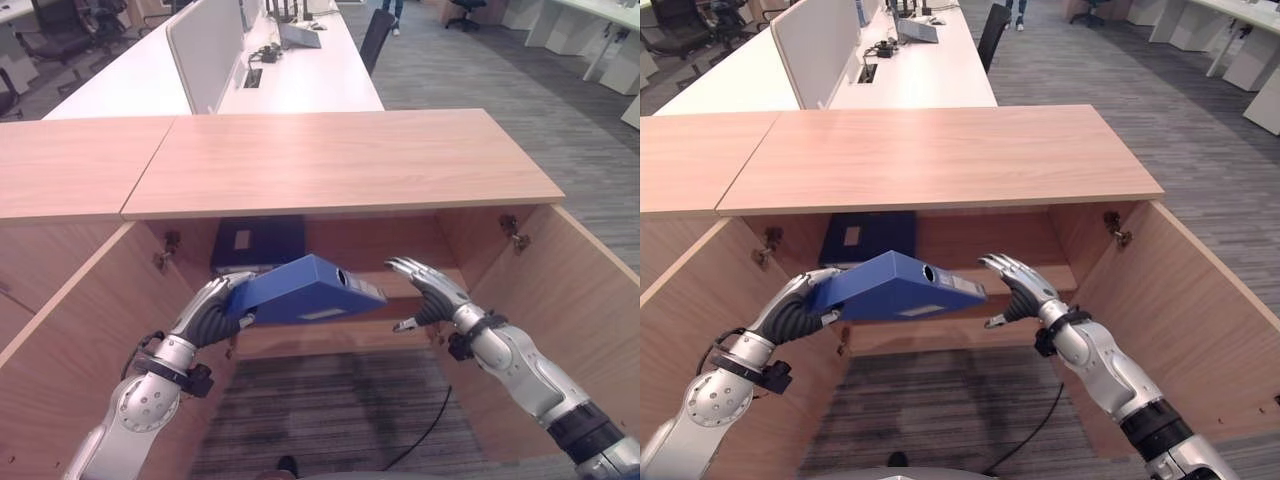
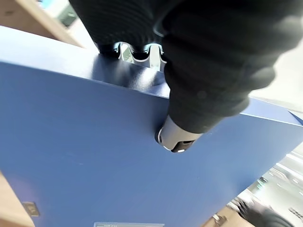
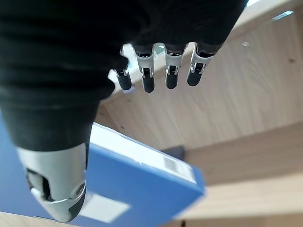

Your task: Put the empty folder in the office cabinet

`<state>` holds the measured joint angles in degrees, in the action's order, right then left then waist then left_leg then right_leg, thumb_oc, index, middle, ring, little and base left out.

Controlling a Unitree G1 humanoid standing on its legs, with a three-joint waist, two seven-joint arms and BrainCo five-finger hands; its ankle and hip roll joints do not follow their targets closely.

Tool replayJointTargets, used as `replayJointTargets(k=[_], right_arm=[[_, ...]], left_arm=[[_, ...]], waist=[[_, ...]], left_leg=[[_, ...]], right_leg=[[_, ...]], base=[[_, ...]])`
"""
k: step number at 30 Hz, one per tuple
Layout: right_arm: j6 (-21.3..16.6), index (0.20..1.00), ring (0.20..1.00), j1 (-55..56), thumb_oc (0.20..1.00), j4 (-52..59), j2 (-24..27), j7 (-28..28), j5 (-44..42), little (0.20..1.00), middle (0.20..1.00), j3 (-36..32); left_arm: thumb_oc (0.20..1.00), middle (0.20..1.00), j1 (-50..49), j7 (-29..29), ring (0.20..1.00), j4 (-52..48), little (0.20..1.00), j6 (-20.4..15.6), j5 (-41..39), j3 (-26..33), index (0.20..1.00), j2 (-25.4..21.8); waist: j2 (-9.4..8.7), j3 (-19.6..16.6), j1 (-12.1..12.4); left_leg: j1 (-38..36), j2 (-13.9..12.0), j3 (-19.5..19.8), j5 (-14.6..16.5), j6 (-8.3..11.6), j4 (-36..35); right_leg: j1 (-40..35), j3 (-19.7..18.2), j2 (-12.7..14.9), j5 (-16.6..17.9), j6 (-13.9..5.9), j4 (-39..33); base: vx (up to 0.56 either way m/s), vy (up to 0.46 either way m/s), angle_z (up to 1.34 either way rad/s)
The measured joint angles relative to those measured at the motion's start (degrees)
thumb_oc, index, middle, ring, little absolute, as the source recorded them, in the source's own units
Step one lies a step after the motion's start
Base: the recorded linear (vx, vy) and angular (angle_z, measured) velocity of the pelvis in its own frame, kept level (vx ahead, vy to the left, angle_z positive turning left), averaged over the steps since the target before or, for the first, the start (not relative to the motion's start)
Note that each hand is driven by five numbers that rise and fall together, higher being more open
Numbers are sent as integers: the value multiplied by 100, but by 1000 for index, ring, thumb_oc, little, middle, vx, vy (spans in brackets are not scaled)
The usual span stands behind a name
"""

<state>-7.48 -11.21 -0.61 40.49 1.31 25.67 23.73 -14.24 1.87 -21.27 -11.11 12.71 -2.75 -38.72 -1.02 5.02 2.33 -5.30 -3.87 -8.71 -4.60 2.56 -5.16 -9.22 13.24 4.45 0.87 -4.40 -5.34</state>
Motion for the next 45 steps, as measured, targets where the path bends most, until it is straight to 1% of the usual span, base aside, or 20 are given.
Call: replayJointTargets(k=[3,5,10,16,19,23,24,25,27,28,30,33,35,45], right_arm=[[0,1000,1000,-176,1000,0,-4,1,-117,1000,1000,142],[-3,1000,1000,-356,1000,0,-19,-4,-202,1000,1000,145],[0,1000,1000,-356,1000,-1,-28,-4,-203,1000,1000,146],[1,1000,1000,-356,1000,0,-83,-4,-209,1000,1000,152],[7,1000,1000,-356,1000,-2,-144,-8,-330,1000,1000,359],[31,1000,1000,-357,1000,-7,-297,-6,-438,1000,1000,372],[43,454,454,-356,454,-11,-321,-3,-445,454,454,375],[57,200,200,-356,200,-37,-353,5,-569,200,200,386],[60,200,200,-359,200,-169,-389,50,-866,200,200,435],[102,200,200,-359,200,-280,-461,108,-1147,200,200,484],[127,200,200,-359,200,-352,-513,128,-1305,200,200,496],[149,200,200,-359,200,-390,-571,137,-1455,200,200,529],[151,200,200,-359,200,-407,-570,163,-1562,200,200,563],[162,200,200,-359,200,-456,-564,363,-1802,200,200,585]], left_arm=[[200,200,153,-1,200,-101,200,-16,-4,-28,200,-3],[200,200,375,-4,200,-204,200,-91,-33,-229,200,-39],[200,200,533,-4,200,-217,200,-95,-67,-341,200,-49],[200,200,542,-4,200,-252,200,-96,-99,-411,200,-53],[200,200,544,-5,200,-268,200,-90,-95,-419,200,-47],[200,200,551,-13,200,-274,200,-79,-99,-537,200,-43],[200,200,552,-18,200,-273,200,-71,-99,-541,200,-43],[200,200,575,-24,200,-273,200,-49,-99,-547,200,-43],[200,200,650,-24,200,-273,200,-9,-99,-594,200,-42],[200,200,720,-22,200,-273,200,33,-99,-615,200,-46],[200,200,749,-20,200,-273,200,35,-99,-628,200,-56],[200,200,754,-21,200,-273,200,47,-137,-626,200,-60],[200,200,755,-21,200,-273,200,98,-324,-628,200,-59],[200,200,755,-5,200,-272,200,162,-459,-651,200,-65]], waist=[[-7,5,10],[-13,8,-4],[-20,13,-7],[-42,25,-8],[-62,33,-9],[-67,35,-6],[-69,36,-7],[-75,39,-7],[-99,31,-3],[-129,27,-8],[-144,19,-9],[-154,13,-13],[-154,13,-8],[-155,12,-4]], left_leg=[[0,0,1,0,0,0],[-4,4,-2,0,0,0],[-4,4,-6,0,0,0],[-7,3,-8,0,0,0],[-8,4,-9,0,0,1],[-8,5,-9,0,0,1],[-8,5,-9,0,0,1],[-8,5,-9,0,0,1],[-10,5,-9,0,0,1],[-11,4,-10,0,0,1],[-12,5,-15,0,0,1],[-12,9,-16,0,0,1],[-12,8,-13,0,1,1],[-12,16,-10,-1,1,1]], right_leg=[[0,-1,0,0,0,0],[-2,-2,-6,1,1,1],[0,-4,-10,1,1,2],[-1,-8,-7,1,0,1],[-1,-9,-8,2,1,2],[-1,-9,-8,2,1,1],[0,-9,-8,2,1,1],[0,-7,-8,3,1,1],[-3,-8,-7,3,1,1],[-2,-7,-6,2,1,1],[0,-4,-6,3,1,1],[1,-2,-2,3,1,1],[-1,-2,1,3,1,1],[-6,4,1,3,1,1]], base=[[0,0,0],[0,0,0],[0,0,0],[0,0,0],[0,0,0],[0,0,0],[0,0,0],[0,0,0],[0,0,0],[0,0,0],[0,0,0],[0,0,0],[0,0,0],[0,0,0]])
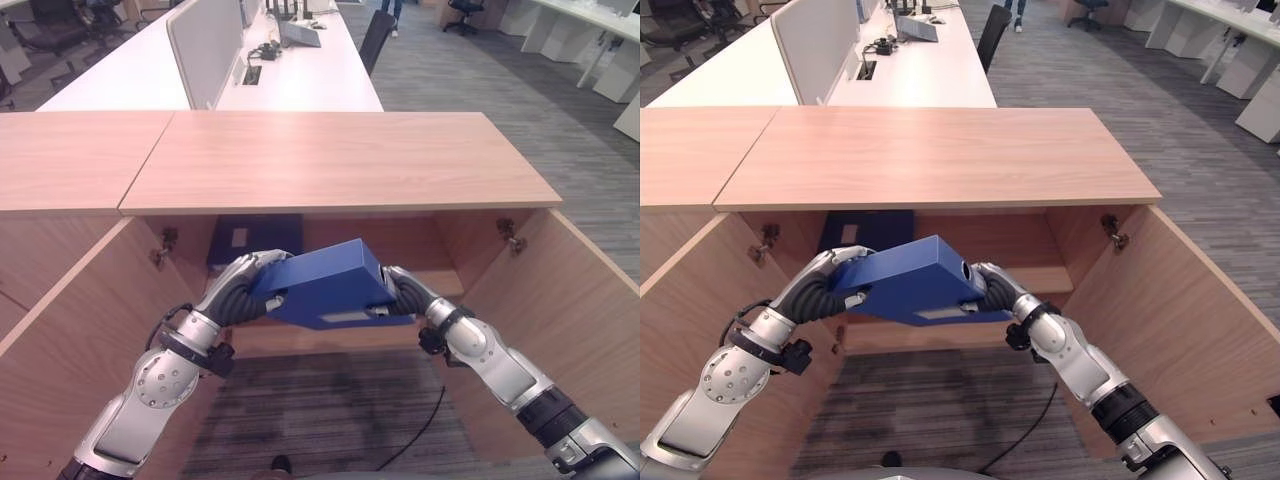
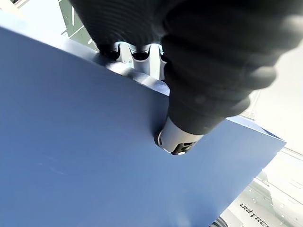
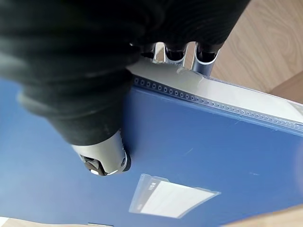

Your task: Put the empty folder in the office cabinet

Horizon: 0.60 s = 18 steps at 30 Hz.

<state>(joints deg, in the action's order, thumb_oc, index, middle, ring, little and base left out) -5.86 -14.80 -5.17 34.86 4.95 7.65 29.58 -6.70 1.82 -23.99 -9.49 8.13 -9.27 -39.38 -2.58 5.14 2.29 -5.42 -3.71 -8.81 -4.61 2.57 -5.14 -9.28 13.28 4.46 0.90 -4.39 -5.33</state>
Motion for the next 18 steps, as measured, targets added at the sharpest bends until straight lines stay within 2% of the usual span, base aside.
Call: replayJointTargets(k=[1,2,3,4,7,9,13,16,18], right_arm=[[2,200,200,0,200,-10,0,24,-34,200,200,4],[4,200,200,-1,200,-37,1,79,-103,200,200,14],[10,200,200,0,200,-86,-1,154,-199,200,200,37],[11,200,200,0,200,-129,-8,193,-236,200,200,54],[23,200,200,27,200,-405,-25,433,-619,200,200,214],[77,200,200,203,200,-653,-243,678,-658,200,200,345],[214,200,200,810,200,-941,-418,822,-658,200,200,365],[406,200,200,1136,200,-1315,-423,872,-656,200,200,333],[408,200,200,1306,200,-1418,-469,880,-662,200,200,135]], left_arm=[[200,200,0,5,200,0,200,7,-1,-3,200,-1],[300,300,0,23,300,0,300,15,-1,-6,300,-1],[548,548,0,61,548,0,548,38,-1,-13,548,-2],[1000,1000,-1,109,1000,10,1000,52,-1,-14,1000,-2],[1000,1000,-14,165,1000,125,1000,58,-253,-103,1000,58],[1000,1000,-26,216,1000,120,1000,-60,-555,-201,1000,188],[1000,1000,-494,408,1000,210,1000,-63,-1023,-85,1000,560],[1000,1000,-791,511,1000,630,1000,88,-1415,93,1000,816],[1000,1000,-960,558,1000,922,1000,117,-1646,302,1000,1074]], waist=[[0,0,2],[-1,0,4],[-1,-1,7],[-1,-1,7],[-4,-5,9],[-3,-5,14],[11,-3,14],[28,2,11],[65,-10,-8]], left_leg=[[0,0,0,0,0,0],[-1,1,0,0,0,0],[0,1,1,0,0,0],[-2,1,1,0,0,0],[-2,4,3,0,1,0],[-3,4,5,0,1,0],[0,7,3,0,0,0],[4,0,6,0,0,-1],[4,-2,-3,0,0,-2]], right_leg=[[-1,0,0,0,0,0],[-1,1,0,0,0,0],[-1,1,0,0,0,0],[-2,1,1,0,0,0],[-4,2,1,0,0,0],[-6,4,1,-1,-1,0],[-3,5,5,-2,-2,0],[0,10,22,-23,-26,-2],[6,9,27,-27,-31,-3]], base=[[0,0,0],[0,0,0],[0,0,0],[0,0,0],[0,0,0],[0,0,0],[0,0,0],[-4,-13,-1],[-11,-38,-3]])
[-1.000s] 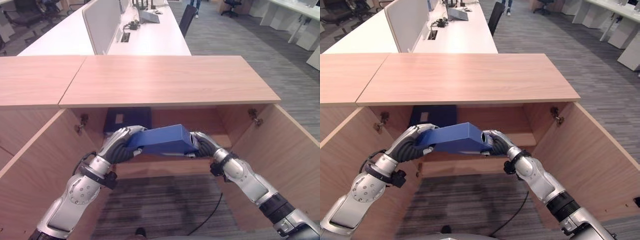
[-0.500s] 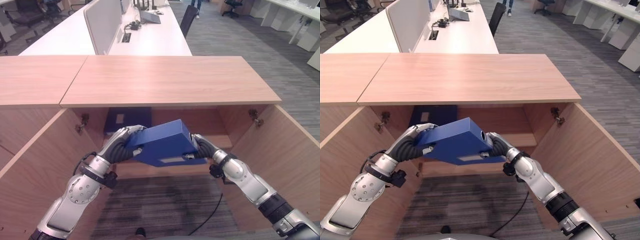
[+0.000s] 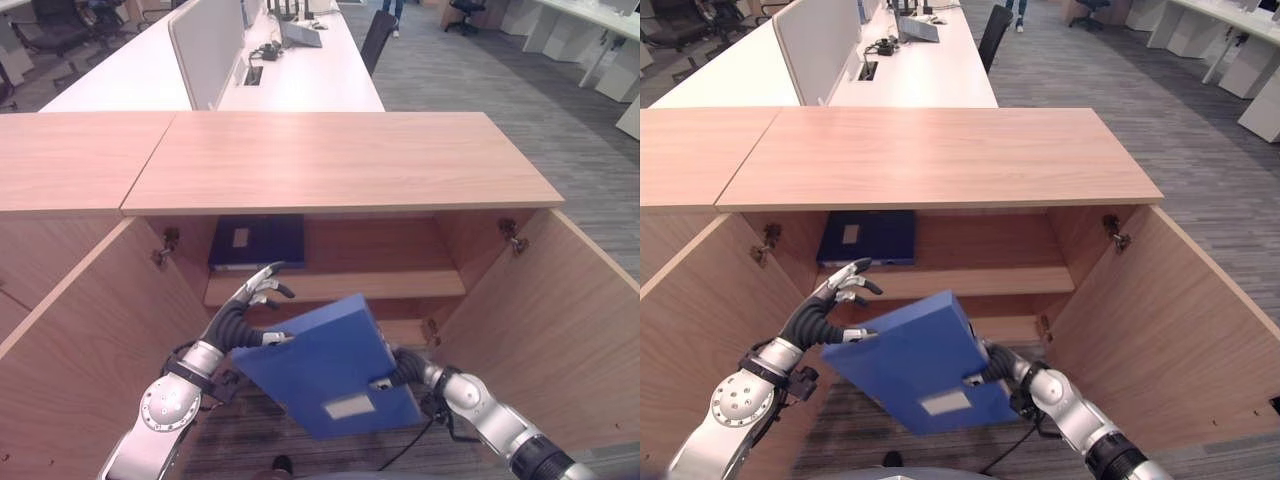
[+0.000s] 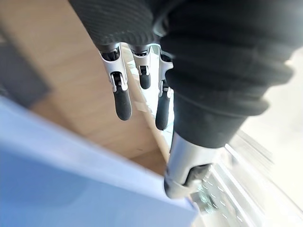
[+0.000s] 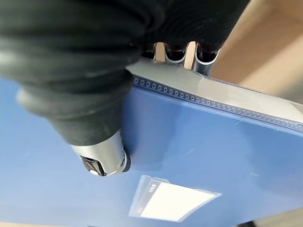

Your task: Put the empty folder in the office cabinet

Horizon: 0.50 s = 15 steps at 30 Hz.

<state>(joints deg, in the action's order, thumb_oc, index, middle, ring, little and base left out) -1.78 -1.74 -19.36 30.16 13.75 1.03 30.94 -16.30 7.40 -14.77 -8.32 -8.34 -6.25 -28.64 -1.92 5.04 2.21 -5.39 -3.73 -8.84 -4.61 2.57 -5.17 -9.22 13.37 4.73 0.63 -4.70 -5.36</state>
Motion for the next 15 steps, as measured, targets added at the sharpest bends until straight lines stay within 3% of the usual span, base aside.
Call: replayJointTargets(k=[7,15], right_arm=[[135,200,200,423,200,-173,-17,-15,-214,200,200,-689],[440,200,200,501,200,-861,-319,-275,-257,200,200,-1039]], left_arm=[[1000,1000,-479,7,1000,985,1000,353,-241,298,1000,385],[1000,1000,-385,-173,1000,2399,1000,764,-143,359,1000,703]], waist=[[134,-29,17],[132,-20,-5]], left_leg=[[20,-10,64,-4,-1,0],[95,-62,190,-51,32,0]], right_leg=[[-16,30,-19,-2,4,-1],[5,149,-77,-32,48,-1]], base=[[-2,-48,5],[11,-113,7]])
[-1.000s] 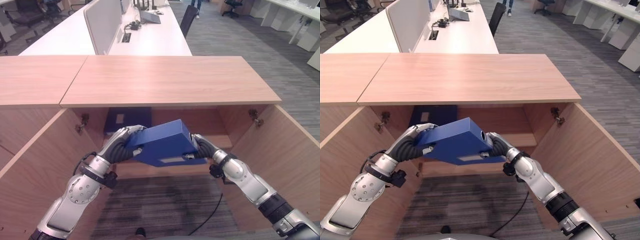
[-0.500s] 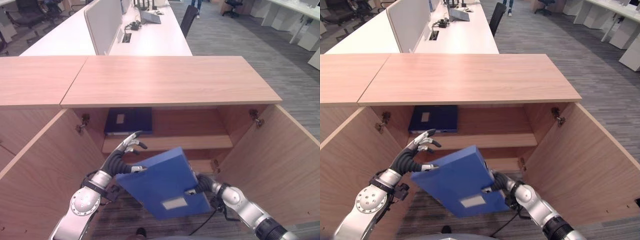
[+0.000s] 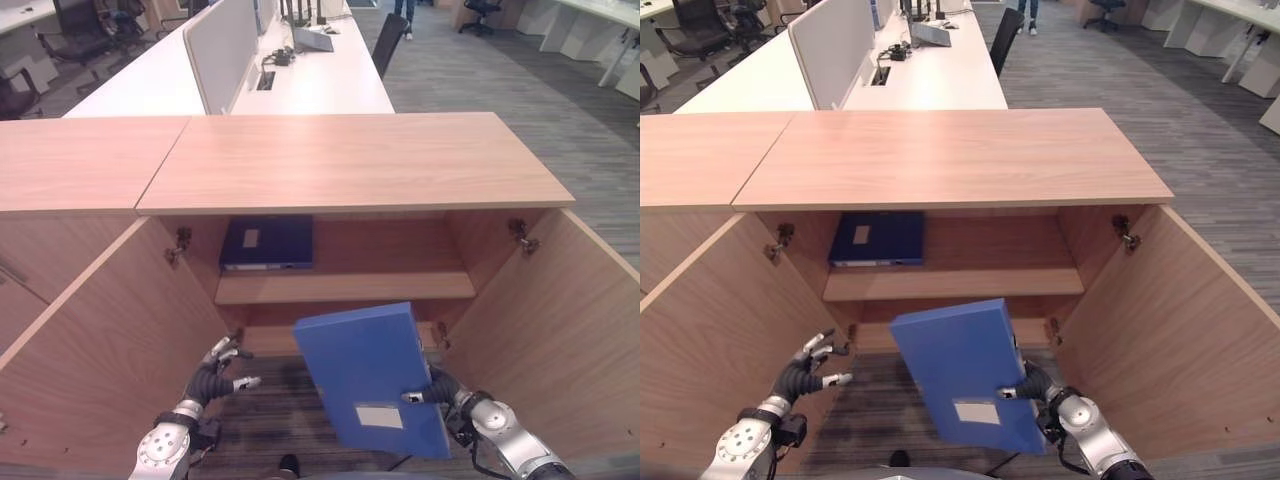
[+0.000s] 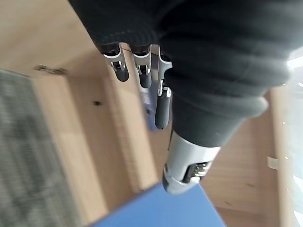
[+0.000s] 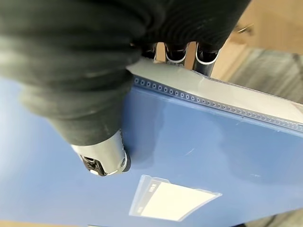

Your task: Put the empty folder in the office cabinet

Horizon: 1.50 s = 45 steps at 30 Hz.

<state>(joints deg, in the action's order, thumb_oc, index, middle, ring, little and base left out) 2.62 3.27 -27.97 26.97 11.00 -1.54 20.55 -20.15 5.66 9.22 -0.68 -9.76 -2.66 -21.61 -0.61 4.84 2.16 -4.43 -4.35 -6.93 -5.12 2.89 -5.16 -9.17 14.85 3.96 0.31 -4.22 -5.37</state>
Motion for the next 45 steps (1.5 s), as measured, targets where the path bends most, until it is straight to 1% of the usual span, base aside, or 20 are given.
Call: replayJointTargets(k=[2,6,9,13,14,15,17,20,23,25,28,31,33,34,35,36,39,41,44,45], right_arm=[[49,200,200,23,200,-114,-11,-26,-98,200,200,-19],[137,200,200,-268,200,-197,-94,-87,-176,200,200,-20],[180,200,200,-274,200,-328,-128,-147,-195,200,200,-123],[312,200,200,-250,200,-430,-120,-254,-192,200,200,-257],[341,200,200,-157,200,-463,-97,-283,-192,200,200,-299],[362,200,200,-163,200,-474,-101,-303,-198,200,200,-325],[377,200,200,-151,200,-491,-175,-313,-231,200,200,-329],[355,200,200,71,200,-453,-199,-321,-416,200,200,-347],[357,200,200,79,200,-524,-423,-370,-428,200,200,-308],[347,200,200,57,200,-619,-642,-374,-434,200,200,-330],[372,200,200,13,200,-652,-891,-349,-537,200,200,-308],[428,200,200,-425,200,-823,-1011,-337,-633,200,200,-232],[429,200,200,-590,200,-814,-1064,-316,-646,200,200,-190],[433,200,200,-655,200,-800,-1139,-321,-702,200,200,-155],[449,200,200,-682,200,-794,-1149,-307,-812,200,200,-61],[450,200,200,-671,200,-711,-1153,-277,-909,200,200,13],[452,200,200,-599,200,-523,-1142,-245,-1215,200,200,40],[498,200,200,-603,200,-523,-1085,-364,-1787,200,200,146],[500,200,200,-602,200,-528,-1132,-380,-2325,200,200,181],[495,200,200,-629,200,-523,-1122,-384,-2465,200,200,178]], left_arm=[[1000,1000,-11,-19,1000,296,1000,155,4,-1,1000,13],[1000,1000,238,-65,1000,529,1000,334,-4,78,1000,8],[1000,1000,200,-65,1000,767,1000,456,-57,-12,1000,131],[1000,1000,205,-58,1000,817,1000,484,-89,-24,1000,198],[1000,1000,202,-50,1000,870,1000,488,-85,-31,1000,266],[1000,1000,268,-45,1000,864,1000,489,-85,-35,1000,321],[1000,1000,185,-37,1000,916,1000,496,-69,-82,1000,384],[1000,1000,48,5,1000,1015,1000,521,-13,-247,1000,417],[1000,1000,34,-7,1000,955,1000,496,5,-169,1000,277],[1000,1000,72,-10,1000,958,1000,496,10,-170,1000,167],[1000,1000,145,-37,1000,976,1000,506,18,-170,1000,120],[1000,1000,274,-100,1000,1124,1000,520,184,-172,1000,125],[1000,1000,308,-154,1000,1359,1000,525,228,-167,1000,96],[1000,1000,401,-214,1000,1777,1000,531,232,-162,1000,98],[1000,1000,488,-241,1000,2180,1000,567,245,-209,1000,123],[1000,1000,528,-255,1000,2583,1000,615,294,-289,1000,125],[1000,1000,649,-257,1000,3222,1000,698,406,-471,1000,139],[1000,1000,1163,-373,1000,4895,1000,563,555,-575,1000,456],[1000,1000,1414,-519,1000,6670,1000,575,921,-369,1000,874],[1000,1000,1442,-527,1000,7203,1000,546,957,-231,1000,1010]], waist=[[-13,11,3],[-322,538,210],[-249,622,247],[-151,669,296],[-26,596,285],[65,580,297],[201,545,394],[466,262,294],[209,32,201],[-38,-35,178],[-226,-108,309],[104,67,413],[186,101,469],[139,131,481],[146,142,505],[147,117,434],[13,204,289],[-2,277,187],[-200,294,56],[-174,253,75]], left_leg=[[9,-21,3,-8,9,1],[1291,-189,147,17,112,2149],[1640,-272,329,-13,255,2747],[1704,49,223,102,165,1653],[1433,222,264,61,239,229],[1389,217,245,52,216,-51],[1262,191,211,45,197,-26],[1035,91,153,116,113,275],[952,370,-182,-237,-295,48],[889,544,-226,-178,-446,3],[800,711,-376,-91,-612,6],[563,665,-656,69,-748,5],[481,691,-851,183,-789,51],[427,736,-942,359,-812,68],[361,742,-970,383,-819,10],[361,708,-957,382,-816,-40],[380,683,-862,312,-723,0],[339,524,-680,297,-776,-3],[101,613,-539,341,-662,-55],[92,551,-527,357,-597,-53]], right_leg=[[10,-11,-28,-9,17,0],[584,-90,5,-262,408,733],[508,-153,-65,-296,501,709],[710,-170,118,-278,605,657],[699,-264,83,-67,478,486],[713,-289,27,-58,461,426],[596,-425,-4,-28,417,267],[513,-466,-16,-45,314,145],[475,-553,310,17,-56,16],[485,-555,456,-19,-175,39],[492,-598,674,-29,-322,116],[954,-550,749,-149,-485,1216],[1216,23,1054,-281,-451,1844],[1304,554,1376,-232,-447,2108],[1351,911,1494,-248,-457,2155],[1412,971,1515,-248,-458,2101],[1514,843,1366,-214,-539,1723],[1632,522,845,-116,-596,1089],[1451,494,767,536,-436,516],[1384,493,671,543,-423,388]], base=[[-133,-170,2],[-49,-102,-8],[96,37,-10],[228,168,-7],[234,177,12],[249,202,2],[119,118,-47],[131,152,-41],[124,185,-26],[79,147,-5],[70,190,-20],[66,154,-46],[54,99,-49],[154,57,-47],[77,18,-37],[42,-15,-22],[88,-18,14],[118,-32,36],[75,-40,33],[157,-78,4]])
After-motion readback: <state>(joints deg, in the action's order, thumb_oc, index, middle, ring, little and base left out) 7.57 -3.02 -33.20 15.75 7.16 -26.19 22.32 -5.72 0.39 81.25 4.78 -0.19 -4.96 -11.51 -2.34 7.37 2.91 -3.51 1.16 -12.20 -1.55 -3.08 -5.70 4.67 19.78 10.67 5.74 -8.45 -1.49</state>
